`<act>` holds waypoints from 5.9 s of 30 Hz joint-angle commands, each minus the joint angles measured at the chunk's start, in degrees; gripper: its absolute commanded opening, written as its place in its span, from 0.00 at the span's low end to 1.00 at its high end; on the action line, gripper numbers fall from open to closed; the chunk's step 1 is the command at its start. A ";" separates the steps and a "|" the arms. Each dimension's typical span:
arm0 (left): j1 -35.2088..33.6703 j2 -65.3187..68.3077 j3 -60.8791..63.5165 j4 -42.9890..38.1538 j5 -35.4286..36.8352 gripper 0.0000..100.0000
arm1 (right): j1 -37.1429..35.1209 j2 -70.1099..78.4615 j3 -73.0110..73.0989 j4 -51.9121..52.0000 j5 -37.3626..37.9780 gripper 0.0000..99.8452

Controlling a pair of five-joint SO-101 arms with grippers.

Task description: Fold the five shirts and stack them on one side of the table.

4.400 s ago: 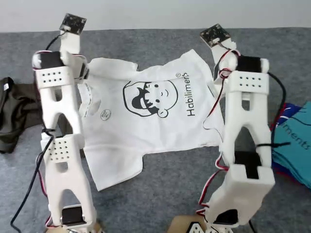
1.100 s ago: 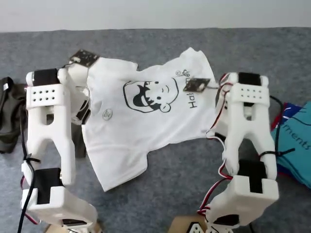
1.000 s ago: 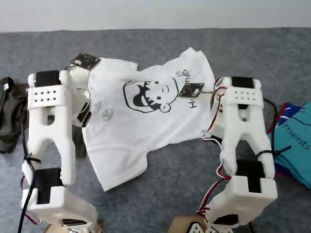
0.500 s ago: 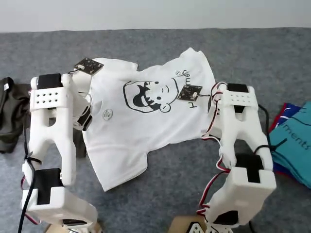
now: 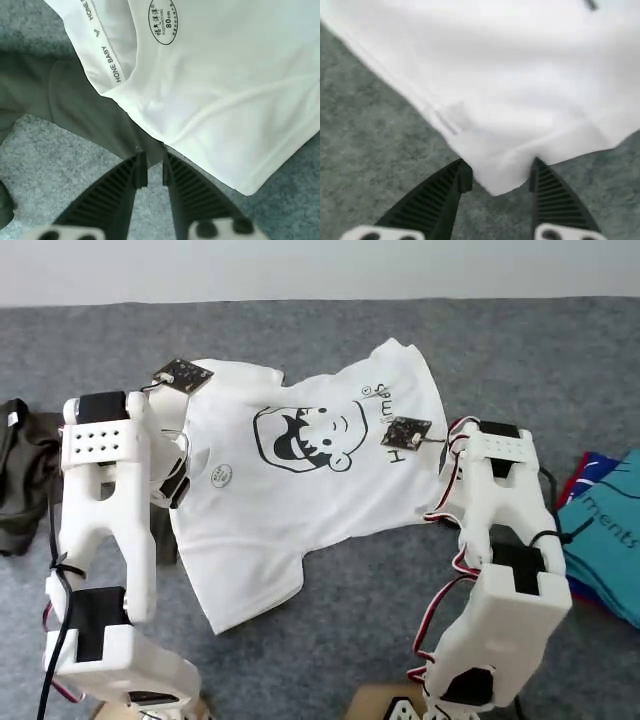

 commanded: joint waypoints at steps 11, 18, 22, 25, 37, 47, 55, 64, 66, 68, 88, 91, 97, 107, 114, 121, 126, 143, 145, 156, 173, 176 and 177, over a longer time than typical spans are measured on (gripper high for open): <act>0.09 -3.25 -0.40 -0.35 -0.18 0.06 | 0.22 0.66 -0.44 -2.68 0.44 0.01; 3.34 -9.41 0.48 4.40 -4.04 0.06 | 0.22 0.66 -0.44 -2.68 0.44 0.01; 7.74 -17.93 9.01 4.31 -7.74 0.06 | 0.22 0.75 -0.44 -2.68 0.44 0.01; 10.90 -22.86 17.98 4.13 -8.70 0.06 | 0.13 0.75 -0.44 -2.68 0.35 0.01; 17.23 -32.97 39.96 -2.37 -9.76 0.07 | 0.31 0.84 -0.44 -2.77 -1.67 0.01; 21.54 -32.00 50.42 -9.58 -9.58 0.10 | 0.40 0.84 -0.44 -2.77 -1.67 0.01; 21.45 -32.00 55.87 -12.84 -9.76 0.06 | 0.40 0.84 -0.44 -2.77 -1.67 0.01; 21.01 -31.82 55.96 -16.26 -9.05 0.10 | 0.40 0.84 -0.44 -2.77 -1.67 0.01; 21.01 -31.74 55.96 -17.23 -6.68 0.13 | 0.40 0.84 -0.44 -2.77 -1.67 0.01; 21.10 -31.65 55.96 -18.46 -4.57 0.15 | 0.40 0.84 -0.44 -2.77 -1.67 0.01; 15.56 -31.56 65.19 -31.21 -8.70 0.16 | 0.40 0.84 -0.44 -2.77 -1.67 0.01; 14.42 -31.56 66.24 -32.00 -10.02 0.17 | 0.40 0.84 -0.44 -2.77 -1.67 0.01; 14.59 -31.47 67.38 -33.49 -11.43 0.16 | 0.31 0.84 -0.44 -2.86 -1.67 0.01; 14.95 -32.00 65.01 -29.27 -11.52 0.00 | 0.22 0.31 -0.44 -2.15 -1.67 0.01; 14.95 -32.09 48.48 -12.13 -11.43 0.00 | -0.31 -5.76 -0.35 0.22 -1.67 0.01; 14.51 -32.09 29.85 -2.55 -11.08 0.00 | -1.19 -15.96 -0.35 3.03 -1.76 0.01; 14.95 -32.09 16.75 1.14 -7.12 0.00 | -1.10 -26.68 -0.35 4.35 -1.85 0.01; 14.42 -32.18 -29.49 3.87 -1.23 0.00 | -0.66 -65.19 -0.18 3.91 -11.52 0.01; 14.42 -32.18 -34.42 3.87 -1.23 0.00 | -0.57 -68.97 -0.18 4.00 -11.60 0.01; 14.33 -32.09 -63.08 3.78 -8.09 0.00 | 8.75 -83.91 -0.26 -1.36 -12.66 0.01; 7.38 -32.18 -85.49 3.78 -8.18 0.00 | 9.36 -103.60 -0.44 -4.26 -15.21 0.01; 6.15 -32.18 -87.43 3.78 -9.14 0.00 | 12.09 -105.45 -0.26 -4.00 -14.07 0.01; 5.80 -32.18 -87.87 3.78 -9.58 0.00 | 13.32 -105.80 -0.26 -4.00 -13.98 0.01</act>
